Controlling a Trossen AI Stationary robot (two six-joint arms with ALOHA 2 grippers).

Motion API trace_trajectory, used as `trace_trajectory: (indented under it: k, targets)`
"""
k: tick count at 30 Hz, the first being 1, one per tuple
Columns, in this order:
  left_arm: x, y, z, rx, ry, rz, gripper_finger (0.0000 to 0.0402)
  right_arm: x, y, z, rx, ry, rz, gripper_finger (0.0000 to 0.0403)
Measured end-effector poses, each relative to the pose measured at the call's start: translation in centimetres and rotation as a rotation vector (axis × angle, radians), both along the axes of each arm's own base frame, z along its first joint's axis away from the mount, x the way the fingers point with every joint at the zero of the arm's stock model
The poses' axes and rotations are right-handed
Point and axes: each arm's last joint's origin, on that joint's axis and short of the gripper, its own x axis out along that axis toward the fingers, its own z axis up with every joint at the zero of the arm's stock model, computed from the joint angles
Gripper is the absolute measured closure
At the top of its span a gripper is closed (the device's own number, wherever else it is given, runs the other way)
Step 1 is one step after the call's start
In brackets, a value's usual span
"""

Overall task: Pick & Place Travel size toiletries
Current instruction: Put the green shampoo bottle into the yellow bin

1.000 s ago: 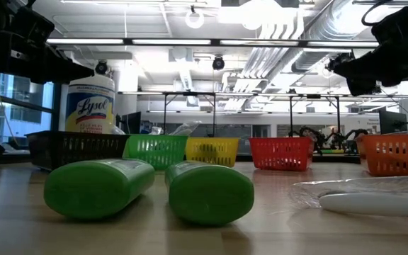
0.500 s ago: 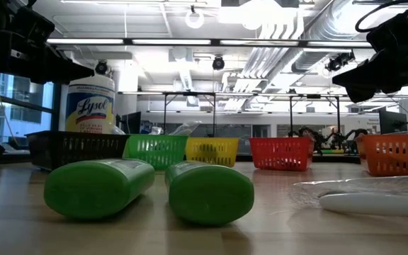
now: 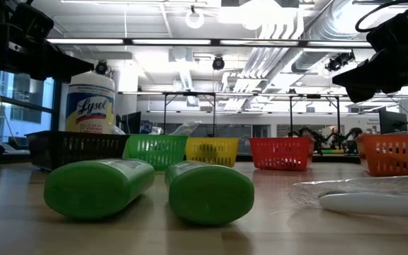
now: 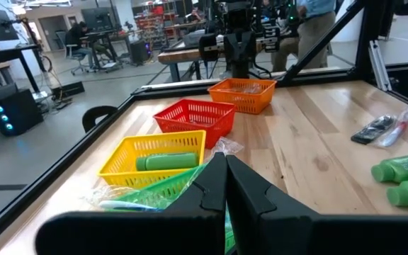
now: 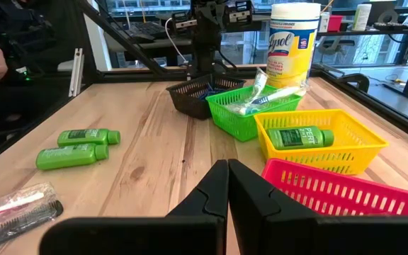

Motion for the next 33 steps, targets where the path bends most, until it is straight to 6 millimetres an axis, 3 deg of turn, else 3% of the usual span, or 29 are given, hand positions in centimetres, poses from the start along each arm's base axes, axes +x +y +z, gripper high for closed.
trace_trajectory:
  k: [25, 33]
  targets:
    - [0.0, 0.0, 0.0, -0.037, -0.007, -0.004, 0.0402, 0.0, 0.0, 0.0, 0.001, 0.000, 0.001, 0.0401]
    - [1.1, -0.3, 1.2, -0.071, -0.098, -0.143, 0.0402, 0.0, 0.0, 0.1, 0.001, -0.010, 0.003, 0.0401]
